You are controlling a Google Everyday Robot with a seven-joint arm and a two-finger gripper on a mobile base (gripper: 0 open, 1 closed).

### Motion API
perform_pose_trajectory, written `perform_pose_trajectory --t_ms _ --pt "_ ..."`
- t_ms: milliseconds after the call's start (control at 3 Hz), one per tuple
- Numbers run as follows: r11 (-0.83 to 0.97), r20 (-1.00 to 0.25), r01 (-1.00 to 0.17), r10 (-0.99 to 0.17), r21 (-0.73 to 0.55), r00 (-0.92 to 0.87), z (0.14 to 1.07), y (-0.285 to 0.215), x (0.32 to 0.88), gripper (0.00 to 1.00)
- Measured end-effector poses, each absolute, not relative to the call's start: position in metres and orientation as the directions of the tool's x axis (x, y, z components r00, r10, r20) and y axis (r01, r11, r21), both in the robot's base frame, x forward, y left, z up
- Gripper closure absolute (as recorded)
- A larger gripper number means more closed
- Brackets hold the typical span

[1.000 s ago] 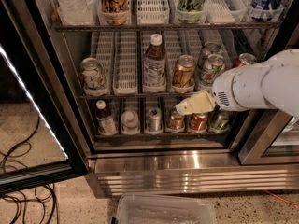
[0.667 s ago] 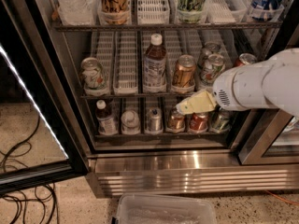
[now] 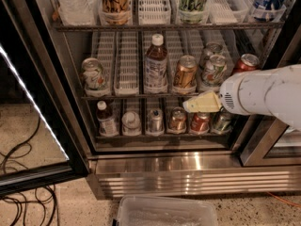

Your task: Pick 7up can from middle shelf of fridge

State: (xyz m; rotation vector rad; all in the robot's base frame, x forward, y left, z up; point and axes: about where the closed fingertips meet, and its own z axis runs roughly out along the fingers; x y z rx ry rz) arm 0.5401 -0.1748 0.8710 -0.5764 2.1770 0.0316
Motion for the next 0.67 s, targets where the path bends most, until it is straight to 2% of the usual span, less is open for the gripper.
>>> perform_pose_trajectory --t_ms 667 --pt "0.931 -0.867 -0.310 -0.308 -0.191 -0.392 0.8855 -0.1989 0.5585 0.00"
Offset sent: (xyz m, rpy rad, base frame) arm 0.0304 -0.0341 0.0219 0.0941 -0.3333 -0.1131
